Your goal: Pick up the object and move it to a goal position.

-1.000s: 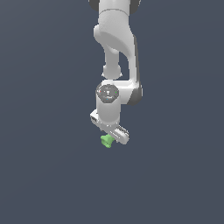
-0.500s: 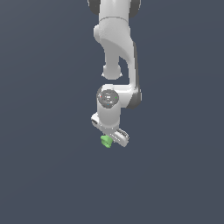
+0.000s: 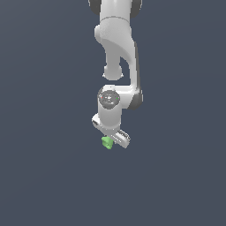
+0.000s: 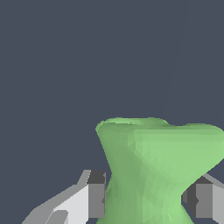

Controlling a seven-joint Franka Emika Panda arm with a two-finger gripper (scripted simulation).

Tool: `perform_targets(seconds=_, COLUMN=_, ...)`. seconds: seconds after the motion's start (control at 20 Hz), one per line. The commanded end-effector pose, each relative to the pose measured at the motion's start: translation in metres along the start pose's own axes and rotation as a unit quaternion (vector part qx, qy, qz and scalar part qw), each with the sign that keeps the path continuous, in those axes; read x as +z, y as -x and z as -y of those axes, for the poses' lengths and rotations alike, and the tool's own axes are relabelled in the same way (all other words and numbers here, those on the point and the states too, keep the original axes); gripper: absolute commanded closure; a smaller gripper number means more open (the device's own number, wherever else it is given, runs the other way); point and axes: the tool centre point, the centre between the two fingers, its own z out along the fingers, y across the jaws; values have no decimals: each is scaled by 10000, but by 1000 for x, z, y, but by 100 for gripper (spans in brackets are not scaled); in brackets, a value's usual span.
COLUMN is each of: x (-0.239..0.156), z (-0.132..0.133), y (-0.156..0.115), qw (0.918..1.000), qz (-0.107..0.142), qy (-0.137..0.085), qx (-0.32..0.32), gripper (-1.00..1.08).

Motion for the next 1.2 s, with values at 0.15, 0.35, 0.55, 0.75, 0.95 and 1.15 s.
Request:
perform_targets(seconds=0.15, x=-12, z=-2, y=-2, qw=10000, qz=-2, qy=-1, qx=1, gripper=108)
perform_targets(seconds=0.35, x=-34, z=-6, y=-6, qw=10000, qz=-2, qy=-1, qx=1, gripper=108)
perform_targets(seconds=0.55, x=-66, z=-13, y=-13, qw=10000, qz=-1, qy=-3, qx=4, gripper=108)
perform_targets(seconds=0.75, x=-107, z=-20, y=-20, qw=10000, qz=-1, qy=-3, qx=4, gripper=108)
perform_targets(seconds=0.95, x=-153, z=-28, y=-29, qw=10000, qz=-1, qy=-3, qx=4, gripper=108)
perform_targets(seconds=1.15, x=-199, z=-37, y=-38, qw=10000, qz=-1, qy=0, qx=7, gripper=108)
